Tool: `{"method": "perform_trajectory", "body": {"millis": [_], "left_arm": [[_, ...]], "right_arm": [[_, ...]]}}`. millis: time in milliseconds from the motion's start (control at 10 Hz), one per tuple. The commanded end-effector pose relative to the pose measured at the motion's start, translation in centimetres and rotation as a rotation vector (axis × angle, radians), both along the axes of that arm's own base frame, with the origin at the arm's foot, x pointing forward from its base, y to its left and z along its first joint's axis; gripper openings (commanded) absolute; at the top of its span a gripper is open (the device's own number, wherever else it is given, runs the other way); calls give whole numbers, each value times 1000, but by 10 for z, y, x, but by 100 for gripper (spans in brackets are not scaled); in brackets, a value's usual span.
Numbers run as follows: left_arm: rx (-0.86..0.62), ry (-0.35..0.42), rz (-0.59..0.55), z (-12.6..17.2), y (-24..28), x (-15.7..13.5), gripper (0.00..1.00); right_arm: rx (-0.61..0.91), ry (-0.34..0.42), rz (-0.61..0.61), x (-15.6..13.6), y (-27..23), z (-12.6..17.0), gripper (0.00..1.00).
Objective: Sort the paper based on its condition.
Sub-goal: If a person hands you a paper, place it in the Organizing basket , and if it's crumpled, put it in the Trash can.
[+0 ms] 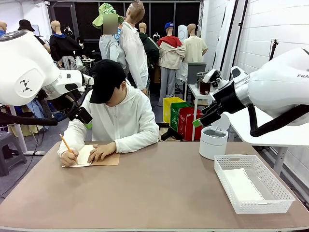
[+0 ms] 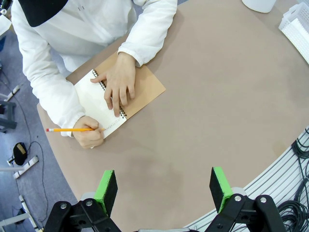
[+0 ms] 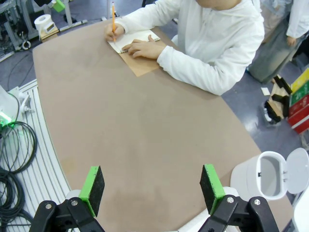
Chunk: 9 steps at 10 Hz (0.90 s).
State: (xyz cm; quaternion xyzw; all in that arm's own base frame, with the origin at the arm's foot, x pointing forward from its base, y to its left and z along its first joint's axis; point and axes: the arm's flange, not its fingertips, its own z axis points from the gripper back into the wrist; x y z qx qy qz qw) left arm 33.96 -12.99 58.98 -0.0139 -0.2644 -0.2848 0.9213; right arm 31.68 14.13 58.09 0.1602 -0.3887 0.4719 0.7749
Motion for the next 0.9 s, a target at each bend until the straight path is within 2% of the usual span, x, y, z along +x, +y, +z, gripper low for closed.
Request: {"method": "perform_trajectory", "body": {"millis": [0, 800], "left_arm": [[-1, -2, -3, 0, 1, 0, 100], [-1, -2, -3, 0, 1, 0, 100]], "right_arm": [[-3, -1, -4, 0, 0, 0, 100], [-3, -1, -4, 0, 0, 0, 100]]}}
